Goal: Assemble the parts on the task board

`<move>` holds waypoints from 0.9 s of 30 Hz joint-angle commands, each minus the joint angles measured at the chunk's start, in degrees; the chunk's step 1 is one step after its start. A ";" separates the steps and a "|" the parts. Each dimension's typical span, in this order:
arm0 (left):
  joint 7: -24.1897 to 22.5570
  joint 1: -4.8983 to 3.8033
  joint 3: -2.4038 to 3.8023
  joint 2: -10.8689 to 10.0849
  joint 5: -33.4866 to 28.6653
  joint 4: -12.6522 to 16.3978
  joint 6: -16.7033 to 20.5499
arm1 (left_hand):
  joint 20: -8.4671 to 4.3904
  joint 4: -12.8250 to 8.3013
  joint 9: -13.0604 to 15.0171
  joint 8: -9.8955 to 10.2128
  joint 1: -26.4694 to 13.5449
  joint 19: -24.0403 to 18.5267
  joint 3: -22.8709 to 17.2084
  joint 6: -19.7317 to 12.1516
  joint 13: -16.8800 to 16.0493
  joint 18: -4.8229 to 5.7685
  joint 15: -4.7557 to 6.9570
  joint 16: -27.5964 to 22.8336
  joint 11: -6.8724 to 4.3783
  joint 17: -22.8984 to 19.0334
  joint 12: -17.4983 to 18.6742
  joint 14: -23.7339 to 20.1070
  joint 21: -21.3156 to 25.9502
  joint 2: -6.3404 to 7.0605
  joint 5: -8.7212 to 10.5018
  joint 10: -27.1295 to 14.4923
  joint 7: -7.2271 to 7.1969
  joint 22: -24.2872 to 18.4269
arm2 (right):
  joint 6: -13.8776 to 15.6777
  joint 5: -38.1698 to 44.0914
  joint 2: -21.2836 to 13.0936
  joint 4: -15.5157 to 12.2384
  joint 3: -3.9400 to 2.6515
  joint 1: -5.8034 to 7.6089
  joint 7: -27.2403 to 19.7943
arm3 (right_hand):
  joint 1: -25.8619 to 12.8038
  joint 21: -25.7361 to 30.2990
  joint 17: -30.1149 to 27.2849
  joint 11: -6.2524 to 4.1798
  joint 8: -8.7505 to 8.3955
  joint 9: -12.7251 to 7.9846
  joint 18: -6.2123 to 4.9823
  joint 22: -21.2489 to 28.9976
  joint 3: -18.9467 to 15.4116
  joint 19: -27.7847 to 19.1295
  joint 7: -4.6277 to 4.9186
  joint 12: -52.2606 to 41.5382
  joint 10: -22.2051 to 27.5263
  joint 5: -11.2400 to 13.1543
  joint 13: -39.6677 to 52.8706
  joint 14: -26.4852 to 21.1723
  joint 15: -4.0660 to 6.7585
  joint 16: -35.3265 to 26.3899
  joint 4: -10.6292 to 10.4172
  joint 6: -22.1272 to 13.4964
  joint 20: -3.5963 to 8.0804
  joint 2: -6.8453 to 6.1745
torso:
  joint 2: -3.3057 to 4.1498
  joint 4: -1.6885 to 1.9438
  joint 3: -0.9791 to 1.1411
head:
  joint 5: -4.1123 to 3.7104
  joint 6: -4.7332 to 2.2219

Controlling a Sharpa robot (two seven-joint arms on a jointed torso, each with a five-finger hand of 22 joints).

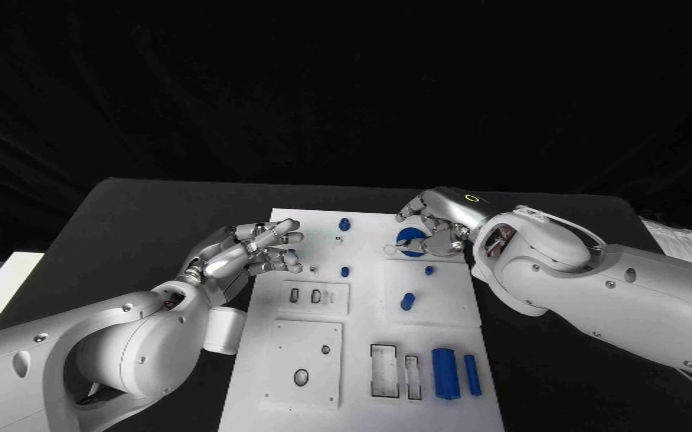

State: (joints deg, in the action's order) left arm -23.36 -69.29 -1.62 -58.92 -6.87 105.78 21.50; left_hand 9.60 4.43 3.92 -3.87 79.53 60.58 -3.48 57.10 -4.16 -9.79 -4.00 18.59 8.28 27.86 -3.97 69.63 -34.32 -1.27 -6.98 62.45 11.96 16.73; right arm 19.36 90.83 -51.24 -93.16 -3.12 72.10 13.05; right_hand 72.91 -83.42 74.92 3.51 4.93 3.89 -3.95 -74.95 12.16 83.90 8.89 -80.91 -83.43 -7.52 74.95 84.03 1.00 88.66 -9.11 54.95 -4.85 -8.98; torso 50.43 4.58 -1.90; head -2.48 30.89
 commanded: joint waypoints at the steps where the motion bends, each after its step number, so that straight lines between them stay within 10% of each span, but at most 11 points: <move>1: -0.22 -0.05 0.03 0.06 0.02 0.09 -1.30 | 0.08 -0.04 -0.08 0.23 0.40 -0.27 -0.41 -0.38 0.05 -0.58 0.03 -0.15 0.05 0.05 0.33 -0.30 -0.09 0.24 0.14 -0.52 0.18 0.05 | -1.27 0.02 -0.69 0.17 -0.03 -0.13 0.54 | 0.29 -0.23 12.90 0.37 -0.35 0.11 1.03 -0.52 -0.93 0.57 -0.01 0.35 0.00 -0.37 6.02 5.49 -0.45 0.31 -0.51 -0.50 -0.36 -0.52 | 0.01 0.06 -0.05 | -0.29 0.00; 27: -0.21 -0.05 0.03 -0.12 0.02 0.16 -1.28 | 0.09 -0.07 -0.08 0.23 0.36 -0.32 -0.47 -0.41 0.06 -0.58 0.02 -0.17 0.06 0.09 0.33 -0.32 -0.13 0.28 0.15 -0.55 0.18 0.07 | -3.39 -0.42 -1.87 1.86 -0.02 -1.16 0.71 | 1.77 -0.23 12.91 0.09 0.03 0.52 1.01 -0.50 -1.94 0.55 -0.36 0.26 -0.15 -1.81 6.30 5.49 -0.28 0.31 -1.73 1.07 -0.29 0.73 | 0.01 0.23 -0.19 | -0.98 0.20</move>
State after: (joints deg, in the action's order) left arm -23.31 -69.29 -1.62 -59.06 -6.88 105.82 21.44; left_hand 9.60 4.28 3.93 -3.86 79.53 60.59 -3.64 57.10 -4.17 -9.79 -4.00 18.59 8.48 27.90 -3.97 69.63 -34.31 -1.27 -6.98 62.24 11.96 16.72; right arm 17.00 90.28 -53.18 -91.40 -3.11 71.02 13.45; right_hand 74.21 -83.42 74.91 3.51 4.85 4.35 -3.95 -74.93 10.51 83.90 8.63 -80.70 -83.43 -8.99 74.95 84.12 0.92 88.65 -10.75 55.65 -4.84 -8.15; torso 50.45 4.76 -2.09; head -3.42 31.06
